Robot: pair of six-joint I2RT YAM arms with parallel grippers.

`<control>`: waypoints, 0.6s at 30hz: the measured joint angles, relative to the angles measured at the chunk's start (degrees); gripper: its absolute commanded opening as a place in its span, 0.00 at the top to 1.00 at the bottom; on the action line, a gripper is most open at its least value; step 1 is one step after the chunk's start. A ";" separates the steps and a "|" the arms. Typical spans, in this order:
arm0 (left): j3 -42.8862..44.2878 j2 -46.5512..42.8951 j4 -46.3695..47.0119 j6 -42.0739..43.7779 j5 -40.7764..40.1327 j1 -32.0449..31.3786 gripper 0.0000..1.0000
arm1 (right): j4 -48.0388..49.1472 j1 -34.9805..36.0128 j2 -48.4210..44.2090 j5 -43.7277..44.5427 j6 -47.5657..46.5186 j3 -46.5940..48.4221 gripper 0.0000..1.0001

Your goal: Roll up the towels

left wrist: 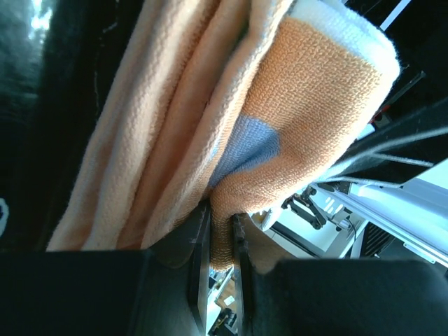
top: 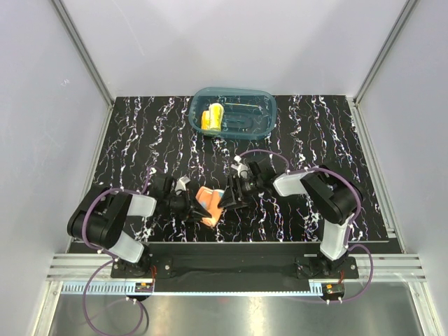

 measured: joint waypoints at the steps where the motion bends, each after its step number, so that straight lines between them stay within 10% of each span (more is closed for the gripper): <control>1: 0.11 0.11 -0.31 0.13 0.17 0.15 0.91 | 0.94 0.42 0.22 0.09 0.07 0.00 0.31; 18: 0.24 1.25 -1.25 0.70 1.88 1.22 0.78 | 7.85 3.17 4.76 0.66 2.25 0.79 0.77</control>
